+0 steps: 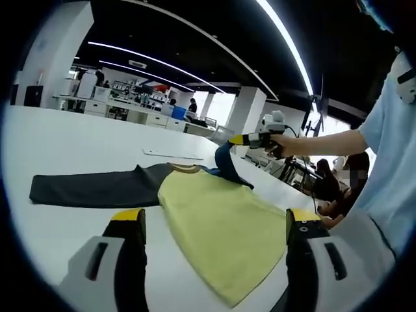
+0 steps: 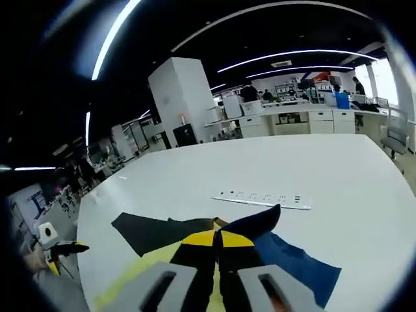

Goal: Fold the garment on the visible template until the final outline fits inside the template.

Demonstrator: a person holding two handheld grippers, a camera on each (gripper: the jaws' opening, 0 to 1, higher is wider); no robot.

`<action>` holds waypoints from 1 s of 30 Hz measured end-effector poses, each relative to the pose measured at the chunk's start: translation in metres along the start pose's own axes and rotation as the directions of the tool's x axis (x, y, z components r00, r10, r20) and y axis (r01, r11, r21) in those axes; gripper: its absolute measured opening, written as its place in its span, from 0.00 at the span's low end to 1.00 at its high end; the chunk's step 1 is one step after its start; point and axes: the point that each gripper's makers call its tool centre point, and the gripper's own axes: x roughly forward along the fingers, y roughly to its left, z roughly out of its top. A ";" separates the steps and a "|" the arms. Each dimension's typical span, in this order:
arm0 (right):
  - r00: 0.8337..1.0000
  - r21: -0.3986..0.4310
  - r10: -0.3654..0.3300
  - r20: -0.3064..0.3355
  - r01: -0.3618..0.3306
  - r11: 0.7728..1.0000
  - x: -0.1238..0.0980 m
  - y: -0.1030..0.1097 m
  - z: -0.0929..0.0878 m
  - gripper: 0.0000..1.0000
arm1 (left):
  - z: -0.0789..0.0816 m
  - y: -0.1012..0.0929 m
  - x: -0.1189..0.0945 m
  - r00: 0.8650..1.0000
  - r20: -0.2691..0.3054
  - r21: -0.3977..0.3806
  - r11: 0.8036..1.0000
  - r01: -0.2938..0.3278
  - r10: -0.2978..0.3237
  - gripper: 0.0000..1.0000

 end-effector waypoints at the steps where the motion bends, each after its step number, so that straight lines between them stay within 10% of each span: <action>1: 1.000 -0.003 0.009 -0.001 -0.009 1.000 0.004 0.004 0.000 0.00 | 0.000 0.000 0.000 1.000 0.000 -0.001 1.000 0.000 0.000 0.86; 23: 0.980 -0.041 0.180 -0.080 -0.183 0.982 0.088 0.106 -0.025 0.00 | -0.004 -0.001 0.002 1.000 -0.015 0.002 1.000 0.010 -0.010 0.85; 30: 0.962 -0.119 0.183 -0.205 -0.210 0.971 0.113 0.125 -0.069 0.00 | -0.007 0.000 0.002 0.999 -0.031 -0.002 1.000 0.010 -0.010 0.84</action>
